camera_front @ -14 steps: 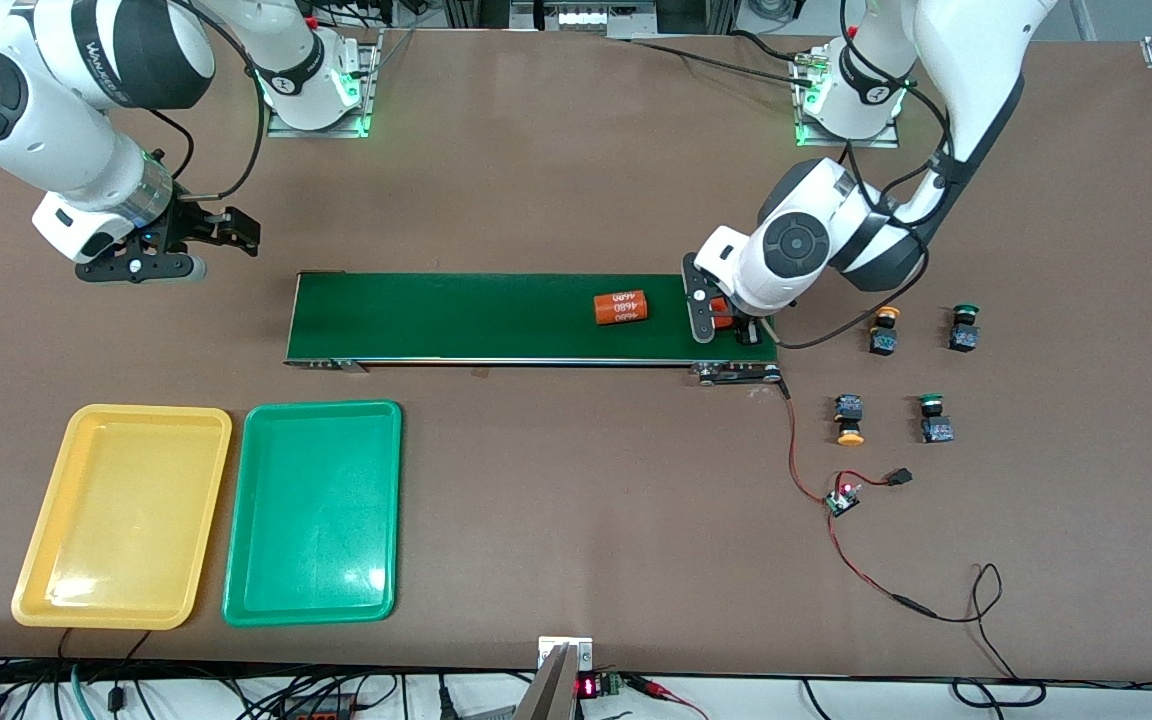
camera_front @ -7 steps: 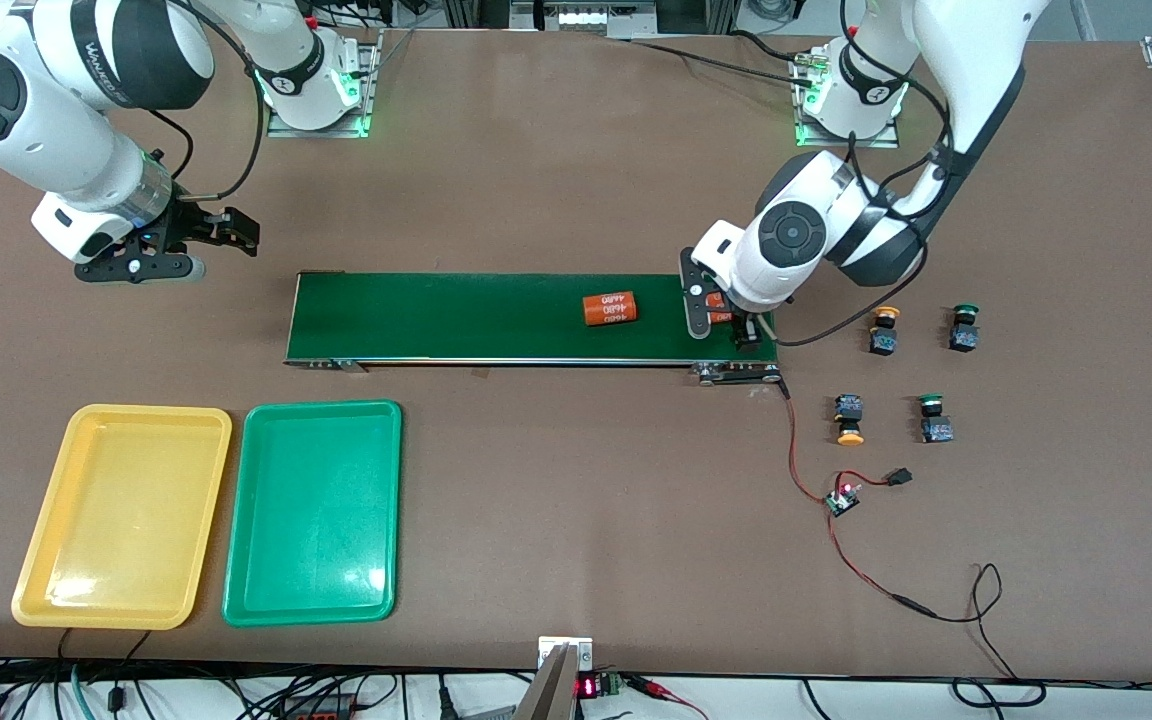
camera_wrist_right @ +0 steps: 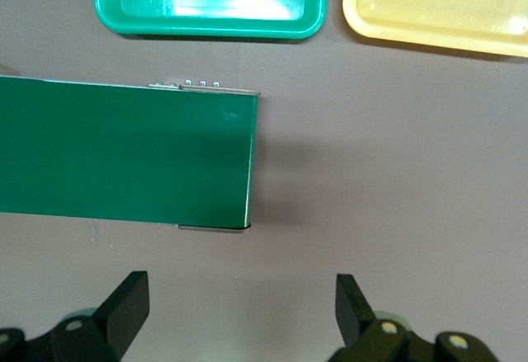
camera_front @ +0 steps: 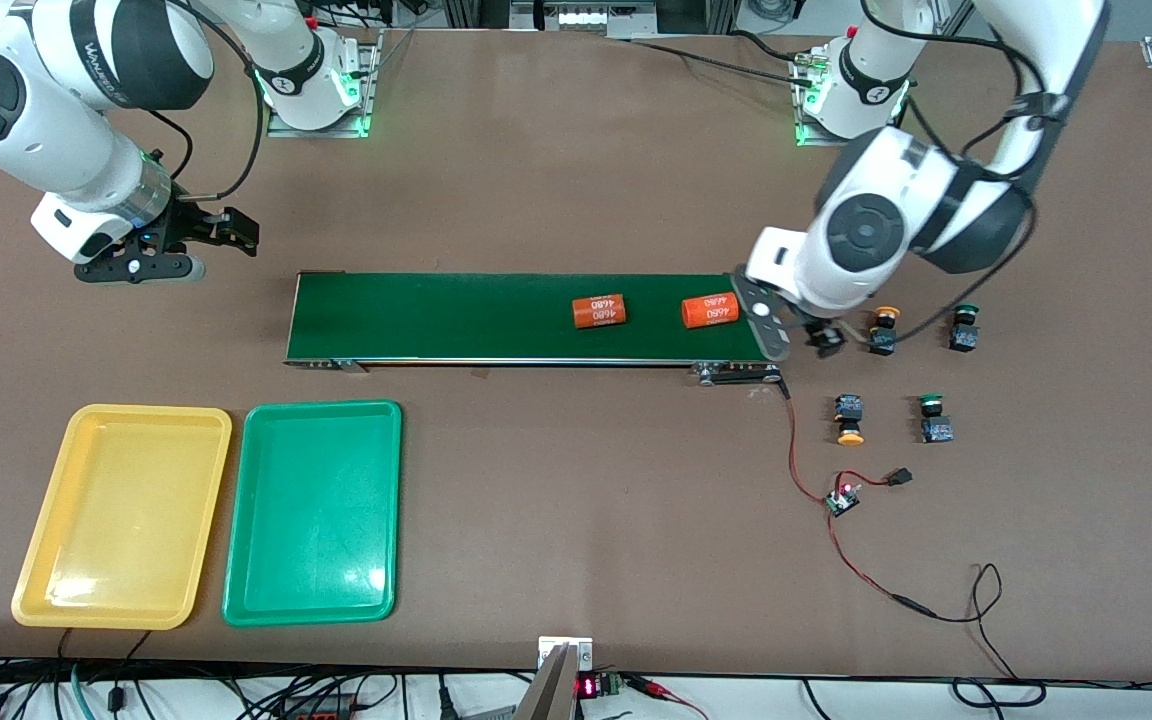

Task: Sort buttons by color to trays
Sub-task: 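Reach the left gripper to a green-cap button and grasp it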

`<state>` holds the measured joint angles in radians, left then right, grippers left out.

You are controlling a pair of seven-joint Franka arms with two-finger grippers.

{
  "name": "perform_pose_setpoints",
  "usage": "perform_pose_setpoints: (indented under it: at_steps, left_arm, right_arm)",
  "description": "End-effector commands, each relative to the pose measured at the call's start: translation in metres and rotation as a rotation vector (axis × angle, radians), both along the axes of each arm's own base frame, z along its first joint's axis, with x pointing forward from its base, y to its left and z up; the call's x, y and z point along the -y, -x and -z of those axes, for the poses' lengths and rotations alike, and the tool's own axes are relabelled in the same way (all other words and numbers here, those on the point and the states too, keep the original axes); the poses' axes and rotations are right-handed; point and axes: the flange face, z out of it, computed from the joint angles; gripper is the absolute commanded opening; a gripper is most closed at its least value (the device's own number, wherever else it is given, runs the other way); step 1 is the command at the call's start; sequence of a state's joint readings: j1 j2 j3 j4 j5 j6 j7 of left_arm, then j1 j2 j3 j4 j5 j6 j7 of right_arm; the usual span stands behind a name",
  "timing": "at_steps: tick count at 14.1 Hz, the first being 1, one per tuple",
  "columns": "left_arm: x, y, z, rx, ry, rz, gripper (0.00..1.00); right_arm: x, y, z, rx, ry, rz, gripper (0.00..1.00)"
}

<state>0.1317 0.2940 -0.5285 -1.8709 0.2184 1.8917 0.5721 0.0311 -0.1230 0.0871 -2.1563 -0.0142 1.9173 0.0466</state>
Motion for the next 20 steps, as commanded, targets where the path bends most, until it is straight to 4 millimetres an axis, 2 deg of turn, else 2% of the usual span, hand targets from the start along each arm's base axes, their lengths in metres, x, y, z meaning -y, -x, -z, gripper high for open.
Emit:
perform_pose_setpoints:
  at_steps: [1, 3, 4, 6, 8, 10, 14, 16, 18, 20]
  left_arm:
    - [-0.052, -0.024, -0.029, 0.027, -0.054, -0.189, 1.0]
    - [-0.09, -0.044, -0.044, 0.051, -0.027, -0.309, 1.0]
    - [-0.111, -0.049, -0.044, 0.042, -0.004, -0.388, 1.0]
    - [-0.159, -0.055, -0.033, 0.01, 0.042, -0.572, 1.0]
    - [-0.195, -0.066, -0.018, 0.048, 0.039, -0.687, 1.0]
    - [-0.213, -0.081, 0.002, 0.146, 0.05, -0.722, 1.0]
    - [-0.246, -0.097, 0.076, 0.202, 0.042, -0.767, 1.0]
    - [-0.262, -0.093, 0.106, 0.182, 0.017, -0.793, 1.0]
    - [-0.259, -0.084, 0.139, 0.174, 0.017, -0.795, 1.0]
    - [-0.259, -0.076, 0.161, 0.197, 0.028, -0.799, 1.0]
  right_arm:
    - [0.001, -0.003, -0.002, -0.003, -0.005, -0.013, 1.0]
    - [0.001, -0.003, -0.002, -0.003, -0.005, -0.013, 1.0]
    - [0.001, -0.003, -0.002, -0.003, -0.005, -0.013, 1.0]
    - [0.001, -0.003, -0.002, -0.003, -0.005, -0.013, 1.0]
    - [0.001, -0.003, -0.002, -0.003, -0.005, -0.013, 1.0]
    - [0.001, -0.003, -0.002, -0.003, -0.005, -0.013, 1.0]
    - [0.001, -0.003, -0.001, -0.005, -0.005, -0.013, 1.0]
    - [0.001, -0.003, -0.001, -0.006, -0.005, -0.013, 1.0]
    - [0.001, -0.003, -0.001, -0.006, -0.005, -0.013, 1.0]
    - [0.001, -0.003, -0.001, -0.005, -0.005, -0.013, 1.0]
